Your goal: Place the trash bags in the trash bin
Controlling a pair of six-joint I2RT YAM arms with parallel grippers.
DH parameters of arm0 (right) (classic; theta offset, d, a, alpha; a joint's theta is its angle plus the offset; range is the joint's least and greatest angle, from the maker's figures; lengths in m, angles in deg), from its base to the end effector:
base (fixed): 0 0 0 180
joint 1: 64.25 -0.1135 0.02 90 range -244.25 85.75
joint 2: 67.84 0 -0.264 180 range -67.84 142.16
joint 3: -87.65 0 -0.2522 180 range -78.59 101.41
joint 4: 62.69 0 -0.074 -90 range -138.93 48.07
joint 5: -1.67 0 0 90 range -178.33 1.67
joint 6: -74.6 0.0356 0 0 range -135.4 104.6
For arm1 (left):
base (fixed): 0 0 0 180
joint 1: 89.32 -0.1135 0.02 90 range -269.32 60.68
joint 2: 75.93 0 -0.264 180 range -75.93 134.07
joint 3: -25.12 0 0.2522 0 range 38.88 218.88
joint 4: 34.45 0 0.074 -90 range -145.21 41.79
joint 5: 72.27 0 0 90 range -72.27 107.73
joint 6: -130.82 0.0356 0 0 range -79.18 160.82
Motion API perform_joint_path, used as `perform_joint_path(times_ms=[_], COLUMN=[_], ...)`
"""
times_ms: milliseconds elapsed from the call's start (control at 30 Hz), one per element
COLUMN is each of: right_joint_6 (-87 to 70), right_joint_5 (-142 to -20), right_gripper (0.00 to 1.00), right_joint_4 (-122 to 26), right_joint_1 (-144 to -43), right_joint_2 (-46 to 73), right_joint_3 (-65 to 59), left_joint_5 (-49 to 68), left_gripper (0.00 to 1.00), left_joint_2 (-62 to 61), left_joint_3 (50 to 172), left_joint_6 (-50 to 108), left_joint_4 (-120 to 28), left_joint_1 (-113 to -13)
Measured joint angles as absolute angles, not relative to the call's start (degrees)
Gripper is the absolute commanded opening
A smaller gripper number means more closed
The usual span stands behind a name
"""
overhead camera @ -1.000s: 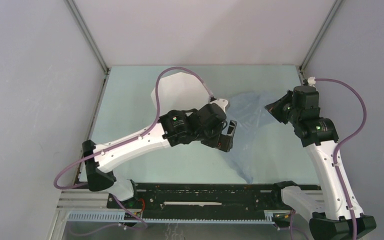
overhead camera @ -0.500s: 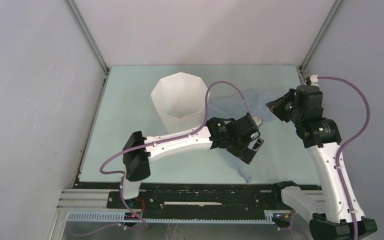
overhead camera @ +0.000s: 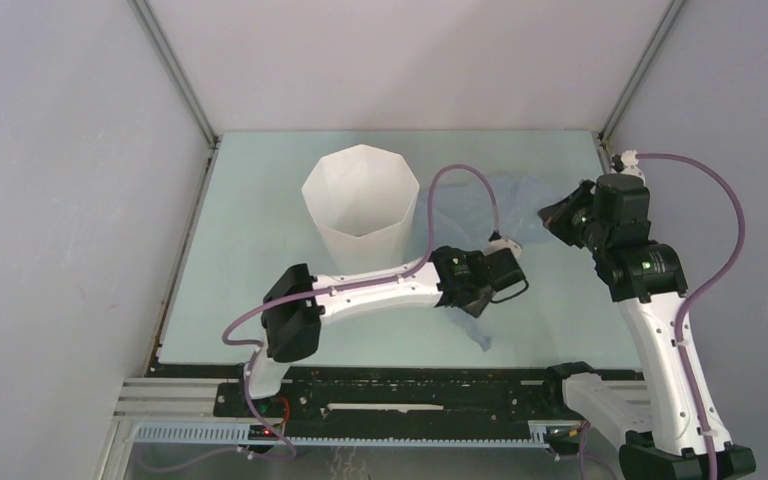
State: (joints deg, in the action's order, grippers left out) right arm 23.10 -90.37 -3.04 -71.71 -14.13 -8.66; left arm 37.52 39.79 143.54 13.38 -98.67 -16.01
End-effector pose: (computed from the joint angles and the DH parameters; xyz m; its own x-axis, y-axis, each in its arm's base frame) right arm 0.1761 0.0218 0.3981 -0.4458 0.5691 -0.6910 0.2280 0.8186 0.5271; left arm 0.1373 -0.4158 0.2687 -0.6180 0.5514 -0.5603 0.6424 0.7651 0.0444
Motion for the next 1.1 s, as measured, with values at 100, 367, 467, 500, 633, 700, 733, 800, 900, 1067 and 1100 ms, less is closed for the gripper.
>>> perform_joint_path(times_ms=[100,367,467,500,633,700,733,800,900,1067,1100], right_joint_6=[20.6,13.0,11.6,11.4,11.1,11.0,10.9,10.8,10.6,10.6,10.6], right_joint_5=[-92.2,-98.9,-98.7,-98.1,-94.1,-92.5,-92.3,-91.9,-91.0,-89.6,-89.3], right_gripper=[0.00,0.00,0.00,0.00,0.00,0.00,0.00,0.00,0.00,0.00,0.00], right_joint_4=[-1.2,7.6,10.4,10.9,13.3,14.7,15.0,15.4,15.2,14.6,14.6], right_joint_1=[-71.7,-71.7,-71.7,-71.7,-71.7,-71.7,-71.7,-71.7,-71.7,-71.7,-71.7], right_joint_2=[-15.7,-25.0,-29.1,-30.7,-35.8,-36.6,-36.6,-36.6,-36.6,-35.7,-35.4], right_joint_3=[-8.7,-8.7,-9.0,-9.5,-13.0,-14.8,-15.1,-15.5,-15.5,-15.5,-15.5], left_joint_5=[39.3,39.9,37.7,36.8,32.3,30.1,29.3,27.4,25.2,24.4,24.6], left_gripper=[0.39,0.77,0.88,0.91,0.94,0.94,0.93,0.89,0.87,0.86,0.86], left_joint_2=[39.4,38.1,37.6,37.5,36.5,35.2,34.6,33.3,31.9,31.1,30.9], left_joint_3=[142.3,143.4,143.5,143.5,141.7,139.3,138.2,135.3,131.2,125.2,124.3], left_joint_6=[14.2,19.1,20.0,20.2,19.8,19.3,19.2,18.5,17.2,15.8,15.7], left_joint_4=[-99.4,-100.2,-100.0,-99.9,-98.5,-97.5,-96.8,-95.4,-93.2,-89.7,-89.1], left_joint_1=[-18.6,-25.8,-27.7,-27.9,-27.3,-26.6,-26.3,-25.8,-25.3,-25.1,-25.1])
